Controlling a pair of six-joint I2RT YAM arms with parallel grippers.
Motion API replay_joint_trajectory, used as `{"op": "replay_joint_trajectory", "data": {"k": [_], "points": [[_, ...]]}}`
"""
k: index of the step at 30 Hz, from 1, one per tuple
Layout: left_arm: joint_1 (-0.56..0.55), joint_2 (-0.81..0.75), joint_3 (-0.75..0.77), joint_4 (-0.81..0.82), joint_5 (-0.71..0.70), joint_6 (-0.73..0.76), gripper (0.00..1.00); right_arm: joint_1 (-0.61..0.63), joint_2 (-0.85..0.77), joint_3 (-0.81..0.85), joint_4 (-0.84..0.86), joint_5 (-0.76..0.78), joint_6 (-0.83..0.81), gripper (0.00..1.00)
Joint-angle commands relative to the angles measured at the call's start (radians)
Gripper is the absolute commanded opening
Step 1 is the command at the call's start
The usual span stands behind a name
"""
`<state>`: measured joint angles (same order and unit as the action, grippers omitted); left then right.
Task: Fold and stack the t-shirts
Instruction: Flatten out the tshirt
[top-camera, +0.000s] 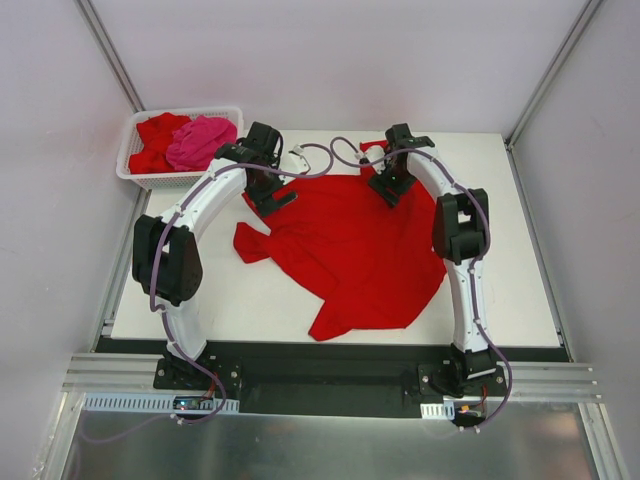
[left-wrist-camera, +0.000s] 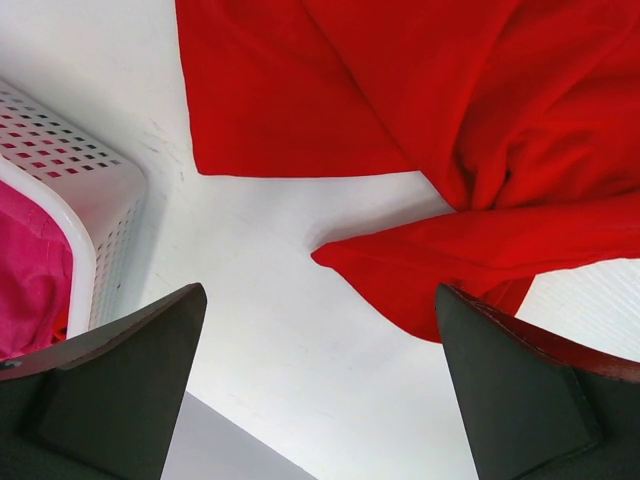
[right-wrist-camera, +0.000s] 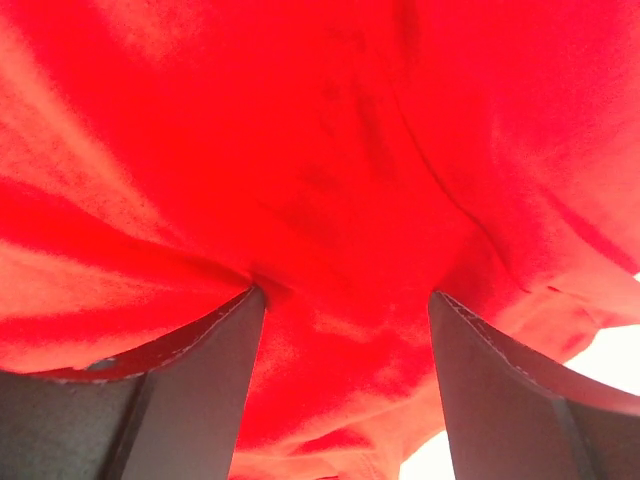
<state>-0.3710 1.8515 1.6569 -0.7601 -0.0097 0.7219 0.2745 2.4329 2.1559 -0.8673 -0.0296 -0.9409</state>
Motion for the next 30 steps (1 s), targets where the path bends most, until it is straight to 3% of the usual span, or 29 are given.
{"op": "replay_joint_trajectory", "data": {"k": [1,12,19,23,27,30], "points": [[0.007,-0.046,0.004,-0.022,-0.009,0.001,0.99,0.025,0.054,0.022,0.151,0.108,-0.126,0.7],[0.004,-0.064,0.004,-0.034,-0.022,-0.003,0.99,0.029,0.201,0.108,0.359,0.266,-0.467,0.77],[0.001,-0.077,-0.002,-0.036,-0.018,0.005,0.99,0.022,0.224,0.154,0.473,0.326,-0.532,0.78],[0.001,-0.069,0.007,-0.038,-0.007,0.004,0.99,0.025,0.099,0.098,0.279,0.26,-0.412,0.79],[0.001,-0.063,0.027,-0.036,0.005,-0.003,0.99,0.029,-0.211,-0.121,0.176,0.147,-0.27,0.8],[0.001,-0.055,0.04,-0.036,0.008,-0.013,0.99,0.026,-0.345,-0.07,0.003,0.059,-0.158,0.82]]}}
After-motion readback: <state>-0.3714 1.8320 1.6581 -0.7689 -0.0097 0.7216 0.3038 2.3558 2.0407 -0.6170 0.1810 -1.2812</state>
